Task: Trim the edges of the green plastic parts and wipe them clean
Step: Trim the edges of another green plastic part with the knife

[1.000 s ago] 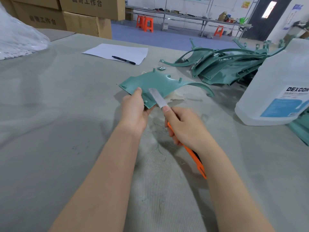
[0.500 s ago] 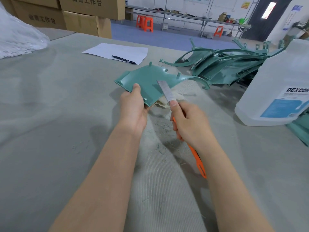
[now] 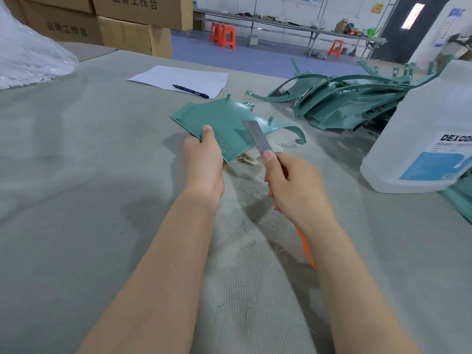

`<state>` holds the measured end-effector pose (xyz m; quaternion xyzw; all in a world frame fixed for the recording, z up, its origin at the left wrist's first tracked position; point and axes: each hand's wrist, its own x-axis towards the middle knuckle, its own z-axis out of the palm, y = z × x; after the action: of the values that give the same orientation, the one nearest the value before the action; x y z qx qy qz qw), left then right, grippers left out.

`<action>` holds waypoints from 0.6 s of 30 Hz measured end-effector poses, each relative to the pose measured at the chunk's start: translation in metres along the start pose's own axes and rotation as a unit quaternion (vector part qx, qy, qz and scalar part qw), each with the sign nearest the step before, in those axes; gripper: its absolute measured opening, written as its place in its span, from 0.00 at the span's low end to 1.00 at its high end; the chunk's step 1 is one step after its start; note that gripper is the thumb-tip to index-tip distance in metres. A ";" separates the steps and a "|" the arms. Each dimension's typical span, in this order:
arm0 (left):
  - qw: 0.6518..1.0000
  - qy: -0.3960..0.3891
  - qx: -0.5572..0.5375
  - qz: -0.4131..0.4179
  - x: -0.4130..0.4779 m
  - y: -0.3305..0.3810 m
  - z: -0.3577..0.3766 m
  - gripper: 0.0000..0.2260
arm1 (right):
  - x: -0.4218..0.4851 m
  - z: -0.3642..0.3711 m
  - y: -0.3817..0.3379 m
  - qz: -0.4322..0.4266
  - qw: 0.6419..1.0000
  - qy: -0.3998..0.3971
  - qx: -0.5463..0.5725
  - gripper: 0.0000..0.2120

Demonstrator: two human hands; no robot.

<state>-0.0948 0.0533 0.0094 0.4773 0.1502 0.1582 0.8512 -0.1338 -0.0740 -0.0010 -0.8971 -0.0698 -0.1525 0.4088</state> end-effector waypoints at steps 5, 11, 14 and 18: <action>0.999 0.009 0.018 0.025 0.002 -0.002 0.001 0.08 | 0.000 0.002 0.001 -0.017 1.000 -0.003 -0.026 0.20; 0.999 0.003 0.019 0.039 0.003 -0.003 0.000 0.09 | -0.001 0.001 0.001 -0.012 1.000 -0.020 -0.010 0.22; 0.999 0.007 0.015 0.032 0.003 -0.003 0.000 0.08 | -0.001 0.001 0.001 -0.008 0.999 -0.034 -0.008 0.23; 1.000 0.005 0.007 0.026 0.002 -0.001 0.001 0.09 | 0.000 -0.003 0.001 -0.004 0.999 -0.048 0.002 0.24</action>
<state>-0.0925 0.0524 0.0088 0.4866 0.1430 0.1818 0.8424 -0.1341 -0.0765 0.0003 -0.9024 -0.0935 -0.1108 0.4058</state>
